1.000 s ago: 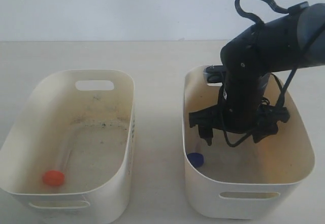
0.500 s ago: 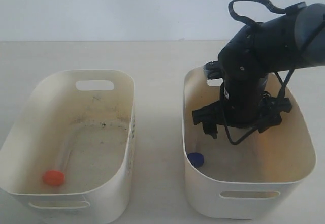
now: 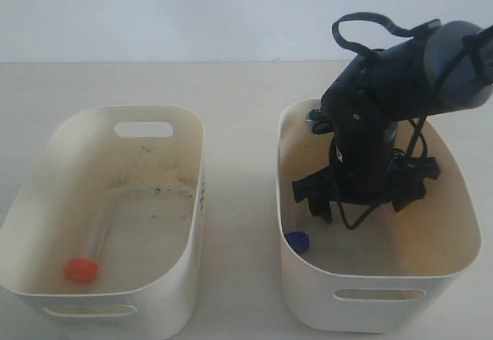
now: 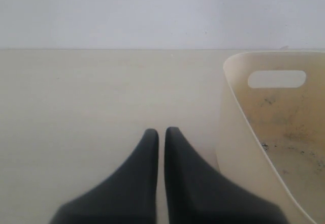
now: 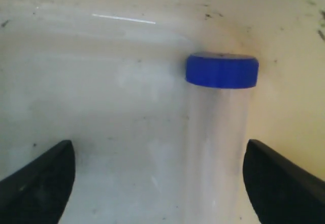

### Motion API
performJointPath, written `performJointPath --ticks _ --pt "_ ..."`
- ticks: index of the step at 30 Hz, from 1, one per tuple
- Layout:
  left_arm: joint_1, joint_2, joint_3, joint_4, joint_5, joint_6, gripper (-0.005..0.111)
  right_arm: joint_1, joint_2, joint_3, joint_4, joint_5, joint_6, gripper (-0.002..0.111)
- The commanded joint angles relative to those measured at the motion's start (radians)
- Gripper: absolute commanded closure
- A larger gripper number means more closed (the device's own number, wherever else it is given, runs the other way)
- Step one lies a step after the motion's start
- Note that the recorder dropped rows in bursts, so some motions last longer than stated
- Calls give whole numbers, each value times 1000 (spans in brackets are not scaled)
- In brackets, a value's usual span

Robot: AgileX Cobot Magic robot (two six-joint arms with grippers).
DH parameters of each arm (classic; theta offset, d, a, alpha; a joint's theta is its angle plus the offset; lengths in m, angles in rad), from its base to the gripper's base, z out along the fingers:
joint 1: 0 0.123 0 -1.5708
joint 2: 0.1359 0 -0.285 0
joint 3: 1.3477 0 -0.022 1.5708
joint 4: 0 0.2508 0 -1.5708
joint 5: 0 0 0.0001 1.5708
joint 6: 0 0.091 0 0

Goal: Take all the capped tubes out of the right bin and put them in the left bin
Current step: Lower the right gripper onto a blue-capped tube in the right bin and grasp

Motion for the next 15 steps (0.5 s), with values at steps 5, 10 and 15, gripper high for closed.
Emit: performJointPath --ticks 5,10,15 --pt "-2 -4 3 -9 2 -2 103 -19 32 10 53 38 -28 24" --pt "-2 -4 3 -9 2 -2 103 -19 37 10 158 -40 -102 24" --pt "-2 -4 3 -9 2 -2 103 -19 37 10 176 -50 -131 25"
